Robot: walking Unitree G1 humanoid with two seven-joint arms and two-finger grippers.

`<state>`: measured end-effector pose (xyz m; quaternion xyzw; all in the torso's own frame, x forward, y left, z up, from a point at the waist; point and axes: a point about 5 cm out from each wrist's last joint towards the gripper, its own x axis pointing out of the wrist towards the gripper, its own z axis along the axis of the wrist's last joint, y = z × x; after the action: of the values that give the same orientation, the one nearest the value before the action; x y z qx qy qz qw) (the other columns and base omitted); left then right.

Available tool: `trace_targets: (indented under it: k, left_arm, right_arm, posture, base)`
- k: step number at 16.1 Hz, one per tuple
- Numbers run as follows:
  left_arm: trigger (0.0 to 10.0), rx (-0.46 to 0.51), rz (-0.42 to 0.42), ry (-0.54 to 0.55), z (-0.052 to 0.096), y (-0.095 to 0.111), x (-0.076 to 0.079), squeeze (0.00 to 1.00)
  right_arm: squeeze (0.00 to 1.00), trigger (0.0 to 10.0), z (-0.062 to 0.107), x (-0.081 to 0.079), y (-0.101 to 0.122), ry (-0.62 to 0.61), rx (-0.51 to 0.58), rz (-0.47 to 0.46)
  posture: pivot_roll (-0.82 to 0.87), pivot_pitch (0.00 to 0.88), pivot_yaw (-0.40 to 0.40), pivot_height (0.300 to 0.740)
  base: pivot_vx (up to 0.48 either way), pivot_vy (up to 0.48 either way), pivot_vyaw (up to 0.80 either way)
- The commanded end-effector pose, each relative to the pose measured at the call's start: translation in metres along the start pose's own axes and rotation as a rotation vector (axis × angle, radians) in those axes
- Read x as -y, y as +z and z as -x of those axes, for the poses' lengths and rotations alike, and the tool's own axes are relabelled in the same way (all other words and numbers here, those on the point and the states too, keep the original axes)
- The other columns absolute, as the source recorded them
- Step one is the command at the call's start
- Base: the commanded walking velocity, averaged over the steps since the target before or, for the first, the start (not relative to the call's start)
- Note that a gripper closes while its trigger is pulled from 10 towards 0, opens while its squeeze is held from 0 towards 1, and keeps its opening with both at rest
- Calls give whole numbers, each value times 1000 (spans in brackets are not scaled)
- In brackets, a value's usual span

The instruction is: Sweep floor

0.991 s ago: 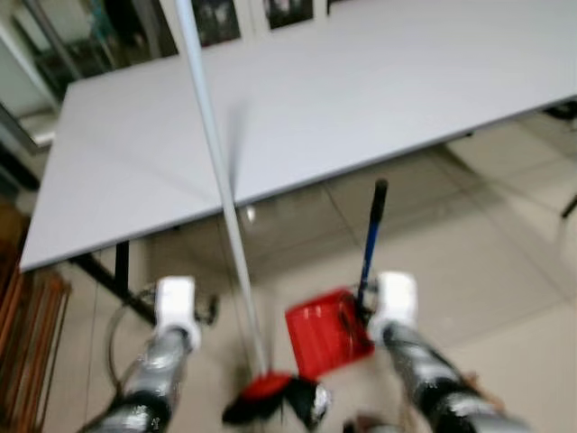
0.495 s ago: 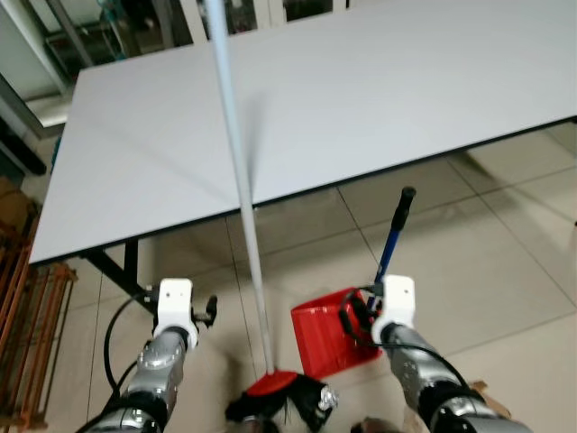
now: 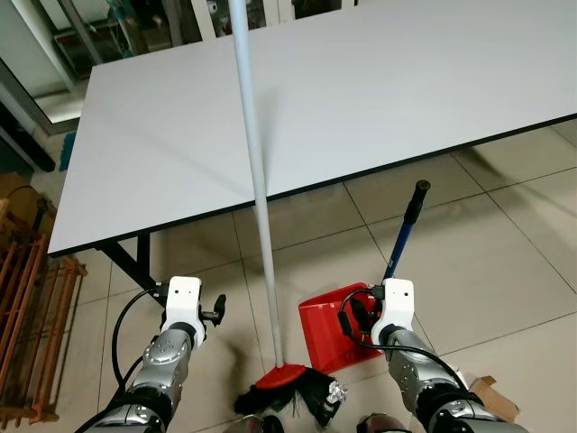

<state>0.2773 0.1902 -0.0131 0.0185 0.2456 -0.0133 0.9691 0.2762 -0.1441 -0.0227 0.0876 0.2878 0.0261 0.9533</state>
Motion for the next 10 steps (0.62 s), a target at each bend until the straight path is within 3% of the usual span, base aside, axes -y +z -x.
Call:
trace_targets:
  k: [1, 4, 10]
  left_arm:
    - [10000, -18, -14, -1, 0, -1, -4, 0]
    - [10000, -17, -15, -4, 0, 0, -4, 0]
    - [10000, -10, -15, -15, -3, 5, 0, 0]
  right_arm:
    - [0, 10000, 2, -1, -6, -7, -9, -28]
    - [0, 10000, 1, -2, -6, -7, -6, -33]
    - [0, 10000, 1, 0, -5, -14, -8, -35]
  posture:
    - [-176, 139, 168, 740]
    - [-177, 134, 172, 740]
    - [-184, 133, 172, 740]
  base:
    - [0, 0, 0]
    - [0, 0, 0]
    - [0, 0, -800]
